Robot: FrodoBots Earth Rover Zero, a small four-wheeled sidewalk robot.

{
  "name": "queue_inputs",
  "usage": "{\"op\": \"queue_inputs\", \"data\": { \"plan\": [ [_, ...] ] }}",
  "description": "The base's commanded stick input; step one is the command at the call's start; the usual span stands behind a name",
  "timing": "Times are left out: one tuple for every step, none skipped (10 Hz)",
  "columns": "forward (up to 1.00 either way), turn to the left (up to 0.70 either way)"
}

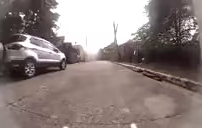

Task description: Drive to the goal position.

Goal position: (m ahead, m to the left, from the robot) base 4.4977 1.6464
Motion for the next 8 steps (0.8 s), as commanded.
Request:
{"op": "queue_inputs", "data": {
  "plan": [
    [0.70,0.01],
    [0.70,0.01],
    [0.70,0.01],
    [0.70,0.01],
    [0.70,0.01],
    [0.70,0.01],
    [0.70,0.01],
    [0.70,0.01]
  ]
}}
